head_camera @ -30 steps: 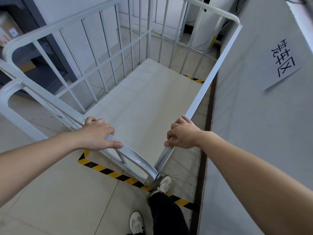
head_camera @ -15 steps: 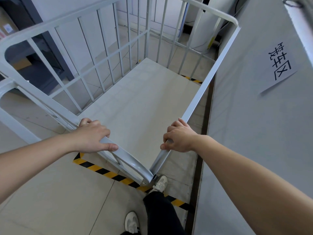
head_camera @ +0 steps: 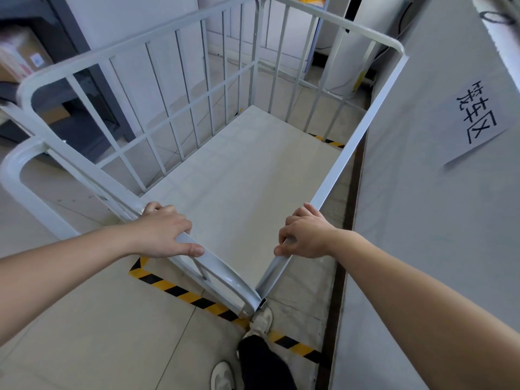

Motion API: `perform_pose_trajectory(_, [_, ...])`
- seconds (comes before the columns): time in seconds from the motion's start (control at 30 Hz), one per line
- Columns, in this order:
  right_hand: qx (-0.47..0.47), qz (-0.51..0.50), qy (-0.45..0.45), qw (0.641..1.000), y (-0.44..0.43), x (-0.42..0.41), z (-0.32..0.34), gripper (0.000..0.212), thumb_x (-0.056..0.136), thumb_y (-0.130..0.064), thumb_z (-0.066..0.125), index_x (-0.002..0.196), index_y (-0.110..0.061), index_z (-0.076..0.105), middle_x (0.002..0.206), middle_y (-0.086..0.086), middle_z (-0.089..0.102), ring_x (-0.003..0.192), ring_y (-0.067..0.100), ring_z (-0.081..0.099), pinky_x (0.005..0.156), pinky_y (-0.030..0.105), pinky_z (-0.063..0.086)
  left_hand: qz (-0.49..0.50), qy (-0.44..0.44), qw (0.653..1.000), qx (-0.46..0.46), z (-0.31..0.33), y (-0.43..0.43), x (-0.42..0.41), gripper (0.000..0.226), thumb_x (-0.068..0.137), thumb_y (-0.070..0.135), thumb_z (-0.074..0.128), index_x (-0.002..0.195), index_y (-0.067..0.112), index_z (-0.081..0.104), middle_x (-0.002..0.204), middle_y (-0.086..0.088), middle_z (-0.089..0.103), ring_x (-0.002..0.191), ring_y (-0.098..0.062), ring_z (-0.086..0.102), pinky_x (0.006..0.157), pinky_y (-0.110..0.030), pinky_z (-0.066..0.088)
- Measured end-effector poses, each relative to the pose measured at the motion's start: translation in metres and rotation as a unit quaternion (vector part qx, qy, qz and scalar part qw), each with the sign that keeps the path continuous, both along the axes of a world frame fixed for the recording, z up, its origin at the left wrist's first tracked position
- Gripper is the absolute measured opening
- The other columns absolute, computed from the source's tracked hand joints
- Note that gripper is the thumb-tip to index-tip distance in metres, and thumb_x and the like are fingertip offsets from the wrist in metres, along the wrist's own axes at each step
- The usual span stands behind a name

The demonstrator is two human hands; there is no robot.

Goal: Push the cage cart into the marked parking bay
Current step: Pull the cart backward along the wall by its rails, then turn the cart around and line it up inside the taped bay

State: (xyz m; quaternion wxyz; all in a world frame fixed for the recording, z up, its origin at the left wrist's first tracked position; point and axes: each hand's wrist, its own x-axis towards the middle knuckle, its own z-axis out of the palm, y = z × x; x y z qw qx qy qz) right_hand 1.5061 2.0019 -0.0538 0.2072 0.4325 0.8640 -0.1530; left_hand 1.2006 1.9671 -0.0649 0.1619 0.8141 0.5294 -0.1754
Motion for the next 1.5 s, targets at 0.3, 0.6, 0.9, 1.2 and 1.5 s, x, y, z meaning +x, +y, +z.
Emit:
perform_pose_trajectory(0.3, [-0.016, 0.001, -0.036, 0.999, 0.001, -0.005, 0.003, 0.044, 0.086, -0.066, 0.042, 0.109, -0.035, 0.064, 0.117, -0.005, 0.055, 0.128, 0.022, 0.029, 0.114, 0.041, -0.002, 0.016, 0.004, 1.0, -0.024, 0.002, -0.002, -0.001, 0.107, 0.045, 0.098, -0.004, 0.097, 0.025, 0.056, 0.096, 0.011, 0.054, 0.106, -0.013, 0.038, 0.097, -0.038, 0.023])
perform_pose_trajectory(0.6, [-0.068, 0.054, -0.162, 0.983, 0.013, -0.024, 0.009, 0.05, 0.088, -0.065, 0.039, 0.116, -0.03, 0.062, 0.128, -0.001, 0.056, 0.132, 0.026, 0.03, 0.112, 0.05, 0.011, 0.063, 0.005, 0.997, -0.035, 0.009, -0.01, -0.001, 0.104, 0.053, 0.093, 0.009, 0.118, 0.024, 0.053, 0.115, 0.001, 0.05, 0.12, -0.02, 0.032, 0.108, -0.043, 0.012])
perform_pose_trajectory(0.9, [-0.153, -0.051, 0.073, 0.984, 0.011, -0.142, 0.002, 0.046, 0.099, -0.045, 0.036, 0.131, -0.015, 0.051, 0.132, 0.01, 0.056, 0.12, 0.028, 0.051, 0.098, 0.034, 0.04, 0.098, -0.059, 0.993, 0.037, 0.013, -0.018, -0.052, 0.067, 0.091, 0.062, 0.033, 0.145, 0.022, 0.029, 0.148, -0.006, 0.031, 0.142, -0.022, 0.009, 0.114, -0.041, -0.01])
perform_pose_trajectory(1.2, [-0.096, -0.129, 0.199, 0.967, 0.012, -0.294, -0.008, 0.038, 0.1, -0.042, 0.031, 0.125, -0.018, 0.048, 0.112, 0.006, 0.061, 0.102, 0.026, 0.055, 0.081, 0.034, 0.04, 0.083, -0.028, 0.995, 0.055, 0.009, 0.031, -0.189, 0.059, 0.097, 0.045, 0.036, 0.149, 0.028, 0.014, 0.16, -0.001, 0.006, 0.146, -0.018, -0.007, 0.117, -0.047, -0.009])
perform_pose_trajectory(1.5, [-0.06, -0.222, 0.202, 0.952, 0.05, -0.395, -0.011, 0.034, 0.101, -0.04, 0.03, 0.104, -0.014, 0.053, 0.092, 0.003, 0.055, 0.084, 0.022, 0.049, 0.071, 0.031, 0.034, 0.043, -0.012, 0.996, 0.08, 0.013, 0.083, -0.296, 0.054, 0.1, 0.038, 0.029, 0.15, 0.024, 0.012, 0.16, -0.002, 0.005, 0.146, -0.02, -0.004, 0.116, -0.047, -0.009])
